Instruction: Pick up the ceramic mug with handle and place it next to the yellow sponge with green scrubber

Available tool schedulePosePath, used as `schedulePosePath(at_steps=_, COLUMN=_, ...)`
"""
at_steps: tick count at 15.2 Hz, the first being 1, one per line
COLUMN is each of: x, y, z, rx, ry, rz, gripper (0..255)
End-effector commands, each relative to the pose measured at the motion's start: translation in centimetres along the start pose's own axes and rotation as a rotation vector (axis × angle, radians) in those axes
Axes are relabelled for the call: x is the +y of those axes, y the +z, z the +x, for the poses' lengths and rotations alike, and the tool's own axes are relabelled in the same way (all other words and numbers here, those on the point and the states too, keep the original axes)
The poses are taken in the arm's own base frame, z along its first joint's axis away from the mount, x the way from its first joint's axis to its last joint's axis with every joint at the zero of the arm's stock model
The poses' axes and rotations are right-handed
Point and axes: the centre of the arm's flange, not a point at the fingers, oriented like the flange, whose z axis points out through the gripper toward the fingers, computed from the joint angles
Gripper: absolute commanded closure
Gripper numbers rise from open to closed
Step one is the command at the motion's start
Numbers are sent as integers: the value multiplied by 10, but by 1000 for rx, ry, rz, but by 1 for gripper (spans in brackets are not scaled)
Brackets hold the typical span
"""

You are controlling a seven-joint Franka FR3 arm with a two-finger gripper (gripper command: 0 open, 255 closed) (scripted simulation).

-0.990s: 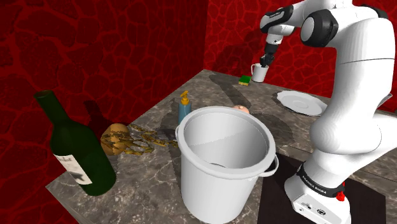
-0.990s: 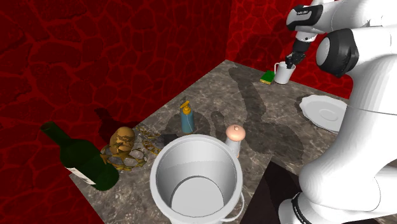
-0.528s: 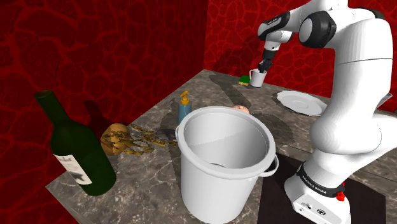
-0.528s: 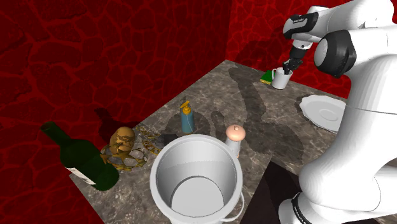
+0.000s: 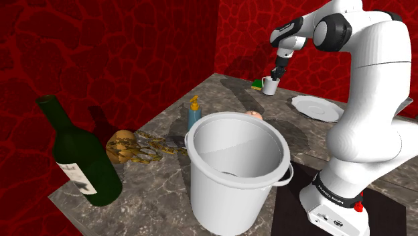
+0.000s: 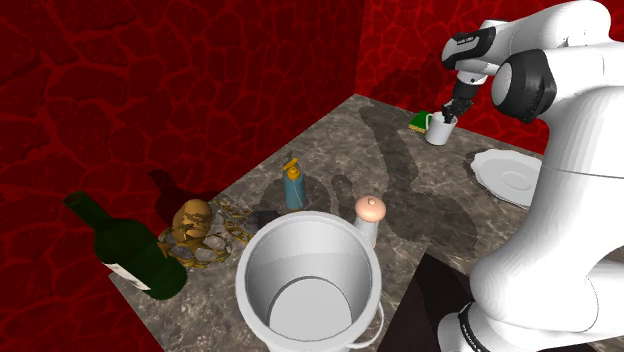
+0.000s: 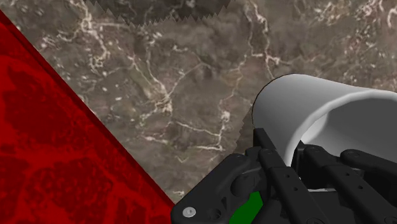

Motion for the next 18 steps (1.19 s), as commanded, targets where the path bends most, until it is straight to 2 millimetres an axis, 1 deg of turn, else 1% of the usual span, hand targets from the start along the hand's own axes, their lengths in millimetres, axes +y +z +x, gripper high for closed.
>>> schedulePosePath(at_steps=1, x=0, y=0, z=0, rx=0, ry=0, rz=0, gripper=255)
schedulePosePath(at_steps=3, x=0, y=0, z=0, rx=0, ry=0, rz=0, gripper=255)
schedulePosePath(at_steps=4, x=0, y=0, z=0, rx=0, ry=0, rz=0, gripper=0)
schedulePosePath(at_steps=9, x=0, y=0, z=0, rx=0, ry=0, rz=0, gripper=0)
schedulePosePath(at_steps=12, x=0, y=-40, z=0, rx=0, ry=0, rz=0, gripper=0)
schedulePosePath(at_steps=13, x=0, y=-50, z=0, rx=0, ry=0, rz=0, gripper=0)
schedulePosePath(at_steps=18, x=0, y=-50, z=0, rx=0, ry=0, rz=0, gripper=0)
